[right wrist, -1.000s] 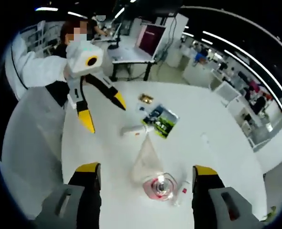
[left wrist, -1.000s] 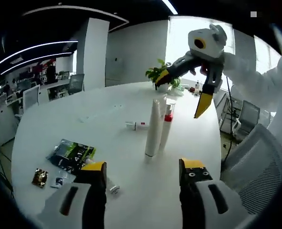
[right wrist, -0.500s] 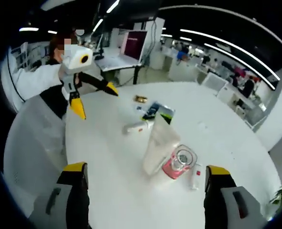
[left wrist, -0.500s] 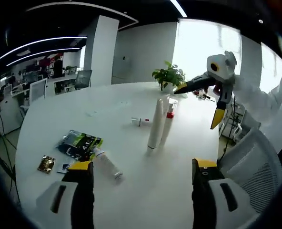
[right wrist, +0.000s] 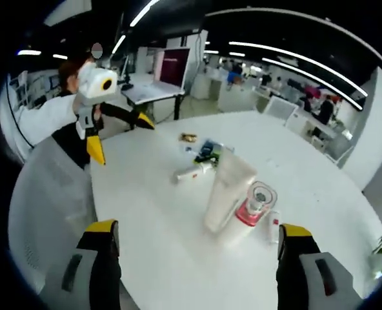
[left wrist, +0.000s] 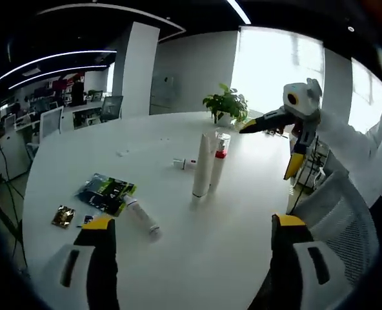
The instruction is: Arrange the skincare products in the storage area until every visible bottle or jar stands upright without overlapping.
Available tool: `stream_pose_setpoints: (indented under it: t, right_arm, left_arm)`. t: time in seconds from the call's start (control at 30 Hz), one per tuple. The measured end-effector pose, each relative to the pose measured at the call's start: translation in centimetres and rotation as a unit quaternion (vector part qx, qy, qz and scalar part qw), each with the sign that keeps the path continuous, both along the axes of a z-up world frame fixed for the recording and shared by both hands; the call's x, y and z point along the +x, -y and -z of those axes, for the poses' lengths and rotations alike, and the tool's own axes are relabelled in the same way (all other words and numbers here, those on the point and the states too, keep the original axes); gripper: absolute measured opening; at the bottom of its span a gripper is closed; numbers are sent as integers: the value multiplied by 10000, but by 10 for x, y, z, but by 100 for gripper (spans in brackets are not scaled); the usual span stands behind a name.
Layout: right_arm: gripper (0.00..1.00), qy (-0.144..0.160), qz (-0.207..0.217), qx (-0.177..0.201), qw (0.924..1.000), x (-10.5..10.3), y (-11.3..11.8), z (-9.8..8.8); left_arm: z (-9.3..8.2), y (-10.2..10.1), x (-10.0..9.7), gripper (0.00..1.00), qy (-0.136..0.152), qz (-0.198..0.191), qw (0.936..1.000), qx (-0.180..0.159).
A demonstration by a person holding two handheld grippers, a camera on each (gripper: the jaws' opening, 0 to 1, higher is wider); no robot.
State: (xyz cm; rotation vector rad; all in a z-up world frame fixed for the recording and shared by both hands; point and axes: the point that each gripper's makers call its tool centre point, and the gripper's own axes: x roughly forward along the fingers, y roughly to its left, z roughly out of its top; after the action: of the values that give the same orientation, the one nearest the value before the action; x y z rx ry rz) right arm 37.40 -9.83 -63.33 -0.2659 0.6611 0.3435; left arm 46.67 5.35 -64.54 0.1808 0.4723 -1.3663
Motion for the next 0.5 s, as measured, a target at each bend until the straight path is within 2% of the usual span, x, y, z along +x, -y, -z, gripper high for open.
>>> stream_pose_setpoints:
  t: [0.13, 0.5]
  right_arm:
    - [100, 126, 227, 190, 9995, -4, -6, -2]
    - [100, 79, 435, 343, 9984, -19, -27, 3]
  left_arm:
    - [-3, -7, -1, 99, -7, -58, 10000, -67]
    - [-5, -12, -16, 99, -83, 9, 9999, -129]
